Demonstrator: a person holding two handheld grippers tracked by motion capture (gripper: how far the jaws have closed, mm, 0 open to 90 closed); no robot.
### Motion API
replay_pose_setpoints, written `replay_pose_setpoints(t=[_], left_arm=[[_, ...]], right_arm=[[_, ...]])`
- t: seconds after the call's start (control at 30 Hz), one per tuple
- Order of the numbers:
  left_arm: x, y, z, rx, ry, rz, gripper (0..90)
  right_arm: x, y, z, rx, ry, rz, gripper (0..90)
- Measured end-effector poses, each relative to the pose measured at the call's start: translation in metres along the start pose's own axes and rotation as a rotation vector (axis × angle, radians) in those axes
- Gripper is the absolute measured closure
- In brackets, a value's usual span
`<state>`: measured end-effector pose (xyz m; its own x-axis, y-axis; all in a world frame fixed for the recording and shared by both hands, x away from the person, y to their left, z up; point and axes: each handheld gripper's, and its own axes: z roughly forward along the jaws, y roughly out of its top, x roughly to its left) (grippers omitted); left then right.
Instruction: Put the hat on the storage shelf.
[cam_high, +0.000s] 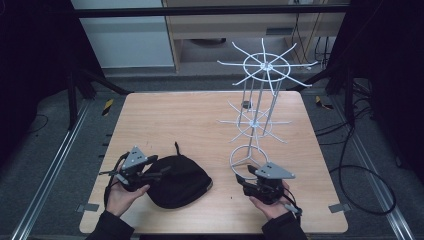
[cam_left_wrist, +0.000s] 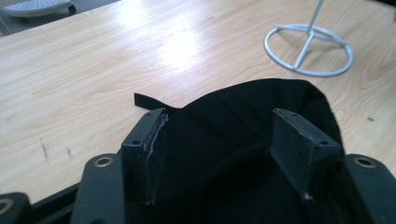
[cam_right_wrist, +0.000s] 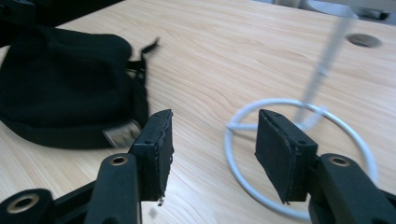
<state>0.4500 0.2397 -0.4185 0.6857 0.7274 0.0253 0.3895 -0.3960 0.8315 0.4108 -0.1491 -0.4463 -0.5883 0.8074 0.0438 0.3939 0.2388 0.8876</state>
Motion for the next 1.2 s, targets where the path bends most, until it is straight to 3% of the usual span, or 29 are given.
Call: replay_pose_setpoints(t=[0.27,0.43,0.67,0.73,0.87,1.2], left_arm=[[0.001,0.002,0.012,0.044,-0.058,0.045,37.6],[-0.002,0.000,0.015,0.094,-0.075,0.091,38.3],[-0.005,0.000,0.025,0.143,-0.097,0.118,39.8],[-0.009,-0.002,0.029,0.177,-0.098,0.152,40.4],[-0.013,-0.003,0.035,0.215,-0.083,0.182,41.3],[-0.012,-0.007,0.039,0.258,-0.095,0.160,62.9]], right_arm=[[-0.038,-0.023,-0.026,0.028,-0.103,0.070,42.2],[-0.054,-0.032,-0.030,0.056,-0.141,0.101,41.5],[-0.058,-0.036,-0.026,0.090,-0.142,0.088,41.4],[-0.059,-0.037,-0.024,0.107,-0.143,0.081,41.3],[-0.062,-0.038,-0.022,0.116,-0.151,0.087,41.3],[-0.064,-0.040,-0.019,0.148,-0.159,0.087,41.9]])
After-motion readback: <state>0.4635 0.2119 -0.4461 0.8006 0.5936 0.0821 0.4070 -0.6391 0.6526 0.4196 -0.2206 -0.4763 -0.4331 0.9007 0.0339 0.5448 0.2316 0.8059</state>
